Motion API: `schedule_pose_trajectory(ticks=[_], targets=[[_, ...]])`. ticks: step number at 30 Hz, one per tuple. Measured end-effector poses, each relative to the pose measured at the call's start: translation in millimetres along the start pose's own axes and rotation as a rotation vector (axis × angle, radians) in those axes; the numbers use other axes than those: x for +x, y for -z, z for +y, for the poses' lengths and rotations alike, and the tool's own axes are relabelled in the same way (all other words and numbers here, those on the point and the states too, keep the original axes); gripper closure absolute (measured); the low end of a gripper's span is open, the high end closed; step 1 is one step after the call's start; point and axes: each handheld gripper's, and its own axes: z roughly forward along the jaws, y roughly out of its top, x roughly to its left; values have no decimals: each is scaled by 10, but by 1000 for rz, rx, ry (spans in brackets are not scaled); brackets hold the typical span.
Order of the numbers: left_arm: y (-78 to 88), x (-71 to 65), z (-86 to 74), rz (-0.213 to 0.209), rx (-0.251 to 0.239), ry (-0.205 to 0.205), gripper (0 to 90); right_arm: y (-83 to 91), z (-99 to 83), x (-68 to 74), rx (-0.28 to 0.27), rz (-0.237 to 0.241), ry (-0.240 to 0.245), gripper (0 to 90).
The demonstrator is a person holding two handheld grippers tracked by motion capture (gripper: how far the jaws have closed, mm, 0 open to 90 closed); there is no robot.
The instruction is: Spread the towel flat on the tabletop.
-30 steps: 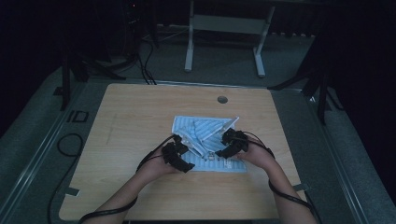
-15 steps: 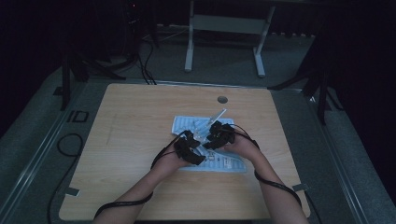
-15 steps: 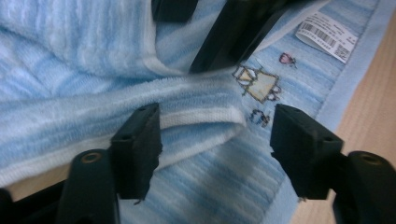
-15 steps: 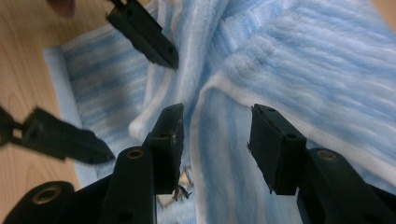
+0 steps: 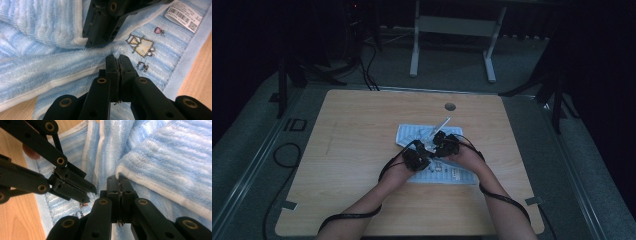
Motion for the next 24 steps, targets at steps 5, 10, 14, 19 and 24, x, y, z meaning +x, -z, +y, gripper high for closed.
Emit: schedule_pose_trajectory(ticks=[5,10,14,19,24], targets=[[133,-17,-9,4,-14,-8,882,140,-30,53,-31,-18,21,890],[296,-50,-25,-1,-29,-22,882,345,-98,88,-65,-41,35,891],[451,-53,-46,5,-45,-29,882,550,-199,93,-96,-68,30,890],[652,-21,-81,30,-62,-25,881,806,-363,88,-131,-108,10,890],[867,32,-109,57,-97,-10,881,1053,-544,71,-160,-152,-13,890]])
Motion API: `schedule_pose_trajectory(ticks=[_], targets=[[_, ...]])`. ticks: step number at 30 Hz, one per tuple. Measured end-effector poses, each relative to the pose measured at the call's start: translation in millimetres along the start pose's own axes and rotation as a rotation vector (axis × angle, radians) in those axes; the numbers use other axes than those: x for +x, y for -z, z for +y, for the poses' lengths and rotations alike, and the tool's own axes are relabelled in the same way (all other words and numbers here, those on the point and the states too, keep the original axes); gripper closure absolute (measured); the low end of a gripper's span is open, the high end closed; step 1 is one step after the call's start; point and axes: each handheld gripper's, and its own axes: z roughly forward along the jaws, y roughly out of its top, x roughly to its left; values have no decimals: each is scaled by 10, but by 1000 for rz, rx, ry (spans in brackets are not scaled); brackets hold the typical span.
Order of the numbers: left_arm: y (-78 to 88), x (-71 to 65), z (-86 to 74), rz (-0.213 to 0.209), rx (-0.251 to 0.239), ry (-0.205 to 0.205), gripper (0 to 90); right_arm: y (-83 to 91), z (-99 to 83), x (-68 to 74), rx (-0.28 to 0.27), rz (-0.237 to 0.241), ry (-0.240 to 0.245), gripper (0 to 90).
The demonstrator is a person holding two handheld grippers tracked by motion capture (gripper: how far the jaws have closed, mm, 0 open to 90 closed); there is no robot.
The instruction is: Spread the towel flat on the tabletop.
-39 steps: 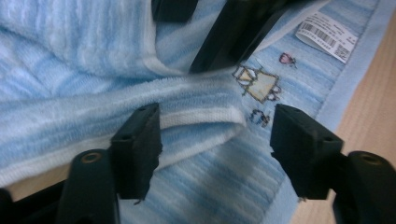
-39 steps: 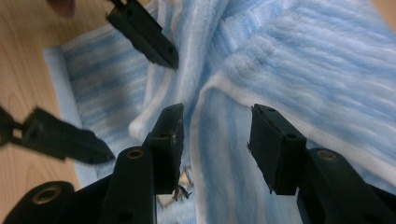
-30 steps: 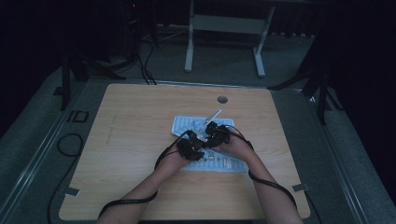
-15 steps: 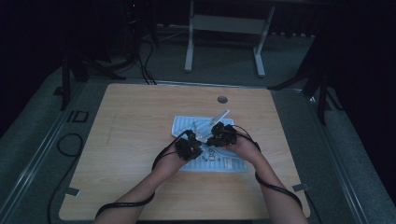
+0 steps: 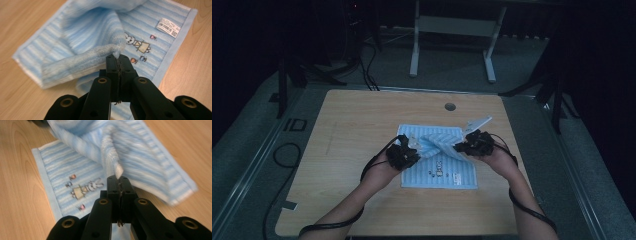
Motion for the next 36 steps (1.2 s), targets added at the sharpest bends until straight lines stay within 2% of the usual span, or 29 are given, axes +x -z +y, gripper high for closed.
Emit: schedule_pose_trajectory(ticks=[1,6,11,19,24,31,34,36], targets=[[44,20,-2,-8,-10,5,882,51,-28,-13,-4,-11,-5,890],[234,115,-7,30,-38,20,881,286,-155,-104,-20,-61,-34,890],[242,291,-35,56,-48,75,881,389,-259,-243,-44,-86,-87,890],[-26,559,-176,70,3,168,881,121,-353,-391,29,-98,-131,890],[-245,667,-291,84,61,196,881,-76,-399,-457,65,-92,-153,890],[-554,820,-372,43,131,240,880,-373,-430,-541,135,-88,-182,889],[-644,858,-396,31,150,260,879,-478,-461,-580,146,-81,-204,889],[-655,861,-405,31,146,277,869,-525,-480,-602,155,-89,-221,885]])
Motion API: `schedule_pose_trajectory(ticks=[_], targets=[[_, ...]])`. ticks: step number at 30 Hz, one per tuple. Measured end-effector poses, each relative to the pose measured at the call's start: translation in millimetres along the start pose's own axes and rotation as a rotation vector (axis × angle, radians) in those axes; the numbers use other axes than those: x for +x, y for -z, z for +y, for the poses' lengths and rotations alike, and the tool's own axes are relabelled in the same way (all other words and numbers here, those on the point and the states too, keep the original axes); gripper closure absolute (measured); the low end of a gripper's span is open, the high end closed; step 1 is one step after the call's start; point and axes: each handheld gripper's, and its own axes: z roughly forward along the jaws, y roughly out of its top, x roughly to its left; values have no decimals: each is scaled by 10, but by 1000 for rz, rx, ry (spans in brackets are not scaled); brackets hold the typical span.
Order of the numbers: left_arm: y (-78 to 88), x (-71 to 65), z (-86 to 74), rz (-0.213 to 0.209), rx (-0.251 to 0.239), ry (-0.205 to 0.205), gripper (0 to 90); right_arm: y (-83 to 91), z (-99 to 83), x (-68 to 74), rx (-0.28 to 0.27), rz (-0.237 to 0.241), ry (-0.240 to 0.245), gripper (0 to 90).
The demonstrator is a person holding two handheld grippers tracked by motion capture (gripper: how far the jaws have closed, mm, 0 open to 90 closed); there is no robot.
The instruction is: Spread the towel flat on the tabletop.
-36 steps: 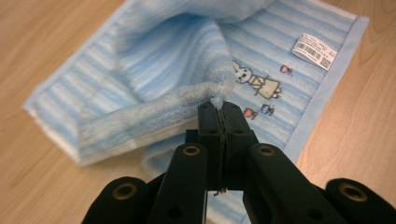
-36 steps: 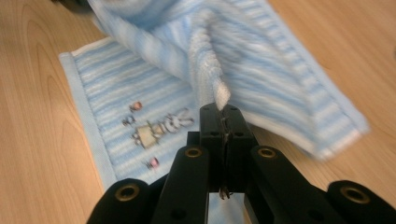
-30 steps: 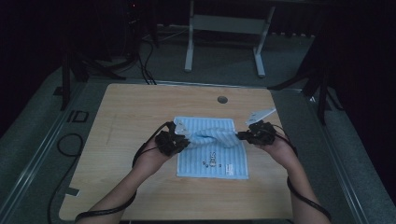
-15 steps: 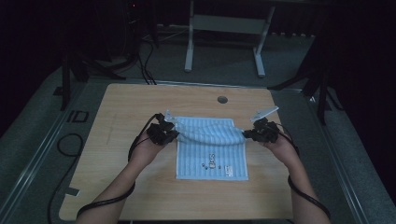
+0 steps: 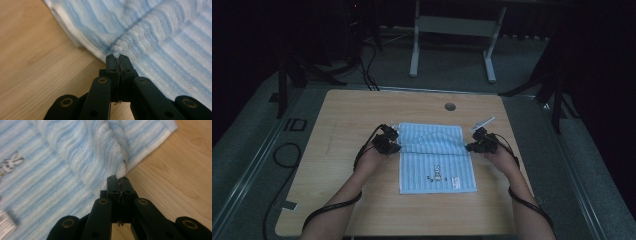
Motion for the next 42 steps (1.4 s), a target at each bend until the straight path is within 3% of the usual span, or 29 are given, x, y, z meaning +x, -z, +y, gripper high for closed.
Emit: schedule_pose_trajectory(ticks=[3,5,10,12,13,17,20,23,25,27,28,30,31,32,34,37,39,41,42], targets=[[110,6,-37,-1,-43,5,801,10,-16,-14,12,-49,-13,828],[217,-2,-72,-22,-68,5,764,68,-47,-39,9,-39,-35,785],[499,-154,-134,-72,-103,-74,570,330,-152,37,-19,-24,-4,699],[535,-246,-130,-93,-106,-98,552,417,-170,125,-43,2,26,653],[532,-292,-120,-97,-100,-121,503,447,-167,180,-48,12,35,649],[409,-426,-68,-93,-91,-169,497,465,-103,370,-89,48,105,607],[276,-462,-42,-91,-82,-178,499,356,-30,426,-69,41,124,597],[158,-414,-15,-94,-86,-145,500,212,32,386,-45,-17,106,551],[69,-385,1,-84,-61,-139,499,121,49,335,-41,13,76,551],[-16,-373,13,-73,-39,-147,500,13,53,304,-19,5,64,584],[-50,-363,17,-69,-35,-137,508,-37,51,294,-6,-3,60,602],[-102,-348,28,-54,-23,-137,652,-109,50,280,15,-13,58,710],[-103,-338,35,-38,-25,-132,757,-124,51,282,18,-14,61,787],[-80,-318,52,-65,-34,-117,890,-121,58,285,20,-20,69,862],[13,-315,94,-68,-74,-111,894,-52,89,305,3,-6,73,883],[147,-286,169,-36,-118,-106,896,84,147,323,-48,9,86,890],[196,-244,224,-18,-132,-105,896,153,203,294,-82,15,74,890],[198,-209,268,23,-121,-113,895,200,267,265,-107,-9,61,890],[179,-186,279,4,-112,-109,896,208,302,242,-109,-8,48,890]])
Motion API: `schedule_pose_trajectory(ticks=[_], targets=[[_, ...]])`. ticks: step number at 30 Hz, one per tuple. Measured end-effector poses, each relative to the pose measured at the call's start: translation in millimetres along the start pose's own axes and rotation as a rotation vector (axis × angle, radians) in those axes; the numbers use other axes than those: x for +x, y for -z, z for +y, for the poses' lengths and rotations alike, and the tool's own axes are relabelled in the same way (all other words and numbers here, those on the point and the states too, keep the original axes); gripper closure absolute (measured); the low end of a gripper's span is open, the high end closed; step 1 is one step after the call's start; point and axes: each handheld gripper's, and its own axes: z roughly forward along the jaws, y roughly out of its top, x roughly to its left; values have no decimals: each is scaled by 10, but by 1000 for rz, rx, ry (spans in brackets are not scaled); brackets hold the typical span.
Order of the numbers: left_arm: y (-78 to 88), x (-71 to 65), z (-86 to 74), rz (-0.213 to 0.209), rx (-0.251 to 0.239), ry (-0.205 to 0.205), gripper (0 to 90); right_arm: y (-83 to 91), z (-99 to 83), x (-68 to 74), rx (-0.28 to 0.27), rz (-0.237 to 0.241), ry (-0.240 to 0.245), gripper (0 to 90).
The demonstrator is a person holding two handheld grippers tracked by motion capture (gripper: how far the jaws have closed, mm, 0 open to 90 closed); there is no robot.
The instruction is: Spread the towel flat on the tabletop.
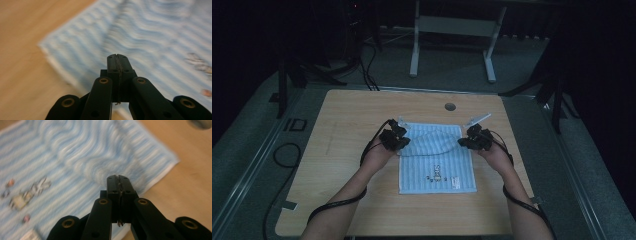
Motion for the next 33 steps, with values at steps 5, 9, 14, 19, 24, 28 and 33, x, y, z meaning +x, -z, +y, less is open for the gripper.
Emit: schedule_pose_trajectory(ticks=[5,9,14,19,24,28,33], targets=[[-177,-18,-27,-24,63,-13,894,-162,100,-129,46,-24,-55,890],[-295,-34,-67,-61,96,-16,893,-330,86,-191,90,-21,-91,889],[-382,4,-106,-63,107,-3,891,-463,40,-213,125,-13,-112,889],[-337,-5,-72,-42,101,5,834,-491,15,-194,143,-6,-122,846],[-39,-141,-106,-76,55,-23,619,-264,-52,-52,108,11,-89,691],[180,-313,-218,-138,37,-70,537,-52,-195,134,87,28,-43,667],[301,-519,-471,-216,60,-123,536,152,-496,426,60,84,-3,610]])
